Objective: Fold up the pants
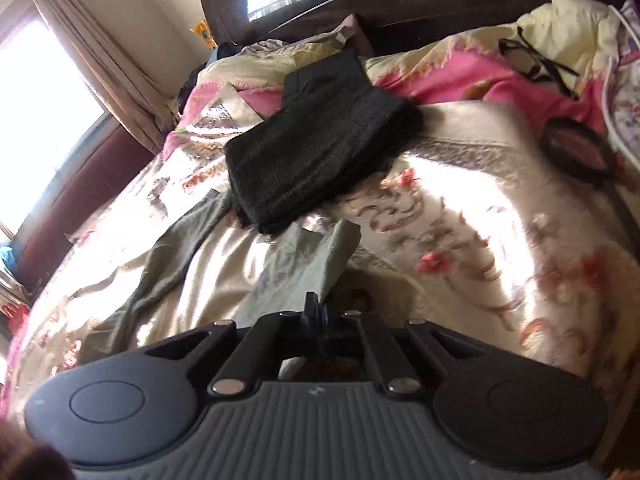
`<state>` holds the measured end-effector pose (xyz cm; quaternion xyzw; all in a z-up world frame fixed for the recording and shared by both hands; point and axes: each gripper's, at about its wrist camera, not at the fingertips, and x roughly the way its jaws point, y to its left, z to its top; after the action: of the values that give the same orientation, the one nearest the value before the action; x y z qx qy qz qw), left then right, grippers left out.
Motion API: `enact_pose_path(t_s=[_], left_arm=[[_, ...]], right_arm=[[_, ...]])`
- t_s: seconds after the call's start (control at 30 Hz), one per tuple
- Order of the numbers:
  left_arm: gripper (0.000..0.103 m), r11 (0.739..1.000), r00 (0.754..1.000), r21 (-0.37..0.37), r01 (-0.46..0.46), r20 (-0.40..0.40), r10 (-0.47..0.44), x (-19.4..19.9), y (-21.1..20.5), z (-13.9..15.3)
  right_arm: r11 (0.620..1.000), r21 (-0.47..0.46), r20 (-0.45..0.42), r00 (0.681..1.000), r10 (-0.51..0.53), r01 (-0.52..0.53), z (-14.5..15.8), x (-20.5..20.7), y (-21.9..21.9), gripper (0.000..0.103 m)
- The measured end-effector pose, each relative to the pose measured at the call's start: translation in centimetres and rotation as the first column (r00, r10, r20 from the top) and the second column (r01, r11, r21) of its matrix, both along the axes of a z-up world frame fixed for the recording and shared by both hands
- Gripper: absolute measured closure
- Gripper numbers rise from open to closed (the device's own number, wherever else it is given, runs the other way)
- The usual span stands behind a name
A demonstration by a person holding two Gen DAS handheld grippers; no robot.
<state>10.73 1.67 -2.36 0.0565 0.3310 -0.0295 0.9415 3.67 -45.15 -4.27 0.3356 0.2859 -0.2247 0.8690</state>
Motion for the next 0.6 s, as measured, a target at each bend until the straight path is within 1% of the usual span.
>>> enact_pose_path(t_s=[0.07, 0.1, 0.13, 0.17, 0.2, 0.27, 0.3, 0.33, 0.4, 0.47, 0.53, 0.57, 0.6], left_arm=[[0.064, 1.0, 1.0, 0.014, 0.009, -0.026, -0.009, 0.6, -0.4, -1.2], [0.064, 1.0, 0.999, 0.028, 0.013, -0.047, -0.011, 0.9, -0.5, -1.6], [0.064, 0.999, 0.997, 0.05, 0.018, -0.072, -0.014, 1.2, -0.5, -2.0], [0.064, 0.998, 0.997, 0.064, 0.02, -0.082, -0.015, 1.2, -0.4, -2.1], [0.064, 0.997, 0.997, 0.067, 0.023, -0.075, -0.018, 0.9, 0.2, -2.0], [0.064, 0.997, 0.998, 0.076, 0.027, -0.057, -0.023, 0.4, 1.3, -1.4], [0.063, 0.996, 0.999, 0.085, 0.022, -0.049, -0.018, 0.4, 1.8, -1.1], [0.063, 0.996, 0.999, 0.091, 0.019, -0.04, -0.016, 0.5, 2.6, -0.7], [0.063, 0.995, 0.999, 0.097, 0.023, -0.027, -0.02, 1.0, 3.8, 0.0], [0.062, 0.993, 1.0, 0.114, 0.017, -0.001, -0.017, 2.2, 5.3, 0.8], [0.057, 0.991, 0.999, 0.13, 0.02, 0.027, -0.024, 3.6, 6.6, 1.7], [0.053, 0.989, 0.999, 0.148, 0.023, 0.045, -0.03, 4.4, 7.2, 2.1], [0.048, 0.985, 0.997, 0.17, 0.029, 0.06, -0.04, 5.4, 7.8, 2.4]], right_arm=[[0.999, -0.033, -0.109, 0.994, 0.011, -0.014, -0.9, 1.1, -0.3, 0.096], [0.998, -0.048, -0.121, 0.992, 0.025, -0.031, -0.9, 1.2, -0.2, 0.096], [0.996, -0.082, -0.136, 0.99, 0.031, -0.042, -0.5, 1.1, 0.2, 0.096], [0.991, -0.132, -0.16, 0.987, 0.016, -0.037, 0.2, 0.7, 0.7, 0.088], [0.984, -0.175, -0.165, 0.986, 0.001, -0.031, 0.9, 0.1, 1.0, 0.08], [0.962, -0.271, -0.16, 0.987, -0.018, -0.026, 2.3, -0.7, 1.8, 0.077], [0.952, -0.305, -0.16, 0.987, -0.016, -0.034, 2.8, -0.7, 2.3, 0.077], [0.946, -0.32, -0.153, 0.988, 0.002, -0.051, 3.3, -0.6, 2.8, 0.077], [0.937, -0.316, -0.138, 0.984, 0.109, -0.148, 4.6, 1.1, 4.4, 0.076], [0.92, -0.288, -0.132, 0.963, 0.237, -0.266, 5.0, 3.8, 6.7, 0.075], [0.89, -0.246, -0.125, 0.923, 0.363, -0.383, 5.0, 7.0, 9.2, 0.076], [0.87, -0.242, -0.141, 0.903, 0.406, -0.429, 4.9, 8.9, 10.6, 0.076], [0.841, -0.254, -0.161, 0.878, 0.451, -0.478, 5.0, 10.7, 12.1, 0.076]])
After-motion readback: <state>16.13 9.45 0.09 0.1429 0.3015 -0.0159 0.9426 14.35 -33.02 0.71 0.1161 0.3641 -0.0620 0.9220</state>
